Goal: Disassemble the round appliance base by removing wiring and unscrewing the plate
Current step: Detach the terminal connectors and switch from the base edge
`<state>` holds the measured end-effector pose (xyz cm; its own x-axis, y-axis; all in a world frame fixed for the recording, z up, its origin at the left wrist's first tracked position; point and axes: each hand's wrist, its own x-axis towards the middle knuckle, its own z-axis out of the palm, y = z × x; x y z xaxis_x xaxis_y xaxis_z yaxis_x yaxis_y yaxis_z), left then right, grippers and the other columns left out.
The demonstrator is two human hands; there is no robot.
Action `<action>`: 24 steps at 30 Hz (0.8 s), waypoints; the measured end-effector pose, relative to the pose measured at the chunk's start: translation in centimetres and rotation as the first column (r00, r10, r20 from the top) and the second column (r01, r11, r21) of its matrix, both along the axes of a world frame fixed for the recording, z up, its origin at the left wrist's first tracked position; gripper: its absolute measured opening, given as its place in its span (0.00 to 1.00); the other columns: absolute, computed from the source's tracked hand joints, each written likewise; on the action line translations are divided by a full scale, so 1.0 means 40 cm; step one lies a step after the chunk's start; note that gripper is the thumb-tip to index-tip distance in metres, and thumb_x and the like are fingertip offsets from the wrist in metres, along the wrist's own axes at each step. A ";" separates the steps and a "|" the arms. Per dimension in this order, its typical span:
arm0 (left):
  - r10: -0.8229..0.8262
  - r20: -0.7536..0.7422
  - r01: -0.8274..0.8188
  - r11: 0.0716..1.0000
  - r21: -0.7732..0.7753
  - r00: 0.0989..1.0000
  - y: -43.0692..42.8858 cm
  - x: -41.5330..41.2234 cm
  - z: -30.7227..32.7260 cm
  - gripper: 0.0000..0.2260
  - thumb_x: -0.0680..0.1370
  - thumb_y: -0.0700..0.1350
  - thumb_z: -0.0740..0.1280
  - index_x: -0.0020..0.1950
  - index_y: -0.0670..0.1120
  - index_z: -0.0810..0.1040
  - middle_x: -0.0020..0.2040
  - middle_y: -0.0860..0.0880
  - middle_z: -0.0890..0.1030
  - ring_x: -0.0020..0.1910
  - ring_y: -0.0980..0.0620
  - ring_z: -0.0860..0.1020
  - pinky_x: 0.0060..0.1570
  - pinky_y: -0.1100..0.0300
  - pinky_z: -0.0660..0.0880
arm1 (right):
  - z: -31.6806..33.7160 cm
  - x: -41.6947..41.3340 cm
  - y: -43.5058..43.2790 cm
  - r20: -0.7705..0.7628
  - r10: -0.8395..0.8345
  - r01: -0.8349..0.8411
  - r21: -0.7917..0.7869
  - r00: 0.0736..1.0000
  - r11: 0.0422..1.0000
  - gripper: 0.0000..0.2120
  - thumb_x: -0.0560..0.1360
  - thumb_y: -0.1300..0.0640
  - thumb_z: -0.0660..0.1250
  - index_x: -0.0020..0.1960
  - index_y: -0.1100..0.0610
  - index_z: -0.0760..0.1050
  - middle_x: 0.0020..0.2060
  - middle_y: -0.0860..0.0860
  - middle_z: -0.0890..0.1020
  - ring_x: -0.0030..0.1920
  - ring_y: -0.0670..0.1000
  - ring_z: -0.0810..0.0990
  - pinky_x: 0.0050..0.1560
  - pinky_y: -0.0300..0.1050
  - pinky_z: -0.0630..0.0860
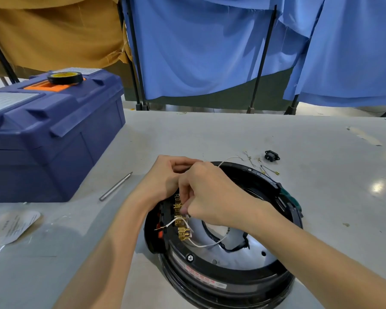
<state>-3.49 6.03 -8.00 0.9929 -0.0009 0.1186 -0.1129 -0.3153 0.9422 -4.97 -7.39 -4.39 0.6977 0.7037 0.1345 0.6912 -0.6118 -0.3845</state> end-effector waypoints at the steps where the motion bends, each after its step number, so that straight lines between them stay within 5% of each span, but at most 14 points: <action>1: -0.004 0.004 0.004 1.000 0.003 1.000 0.000 0.001 0.000 0.15 0.74 0.29 0.65 0.54 0.44 0.83 0.33 0.60 0.84 0.35 0.67 0.81 0.32 0.74 0.73 | 0.001 -0.002 0.000 0.003 0.008 -0.008 0.000 1.000 1.000 0.06 0.65 0.68 0.71 0.34 0.59 0.80 0.31 0.55 0.81 0.35 0.53 0.79 0.30 0.33 0.65; 7: -0.017 -0.017 0.017 0.999 -0.052 1.000 0.005 0.008 -0.010 0.14 0.73 0.30 0.69 0.56 0.43 0.82 0.41 0.54 0.86 0.40 0.61 0.83 0.37 0.71 0.76 | 0.000 0.026 -0.032 0.014 -0.038 0.038 -0.003 0.999 0.999 0.07 0.64 0.70 0.67 0.30 0.61 0.77 0.26 0.54 0.75 0.32 0.54 0.72 0.30 0.41 0.66; 10: -0.005 -0.034 0.002 0.995 -0.102 0.999 0.004 0.016 -0.017 0.14 0.74 0.34 0.71 0.57 0.44 0.82 0.48 0.48 0.86 0.46 0.54 0.84 0.42 0.68 0.78 | -0.004 0.047 -0.075 -0.115 -0.103 0.109 0.047 0.988 0.993 0.12 0.65 0.68 0.73 0.29 0.55 0.76 0.22 0.48 0.73 0.27 0.46 0.71 0.31 0.40 0.68; 16: -0.019 -0.018 0.017 0.993 -0.118 1.000 0.003 0.010 -0.017 0.12 0.72 0.35 0.72 0.54 0.45 0.82 0.43 0.55 0.86 0.43 0.60 0.84 0.40 0.73 0.75 | -0.007 0.049 -0.065 -0.231 0.029 0.009 0.163 0.972 0.987 0.04 0.65 0.62 0.78 0.35 0.56 0.83 0.28 0.48 0.81 0.30 0.40 0.75 0.34 0.32 0.70; 19: -0.019 -0.017 0.017 0.992 -0.123 1.000 0.004 0.010 -0.017 0.12 0.72 0.35 0.72 0.55 0.44 0.83 0.44 0.51 0.86 0.44 0.57 0.84 0.41 0.70 0.77 | -0.002 0.049 -0.076 -0.239 0.053 0.005 0.236 0.970 0.972 0.04 0.68 0.61 0.77 0.36 0.56 0.83 0.31 0.51 0.83 0.32 0.42 0.75 0.37 0.37 0.72; 24: 0.017 -0.018 -0.019 0.992 -0.125 1.000 0.002 0.015 -0.023 0.13 0.73 0.33 0.71 0.56 0.43 0.82 0.45 0.50 0.86 0.44 0.57 0.83 0.44 0.68 0.78 | 0.027 0.084 -0.119 -0.377 0.030 0.219 0.598 0.926 0.771 0.06 0.73 0.65 0.71 0.38 0.62 0.78 0.27 0.56 0.80 0.29 0.55 0.80 0.31 0.50 0.78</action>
<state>-2.91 6.10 -8.91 0.9945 0.0306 0.1002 -0.0923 -0.1969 0.9761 -1.62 -12.15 -3.30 0.8413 0.4779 0.2527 0.3873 -0.2068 -0.8985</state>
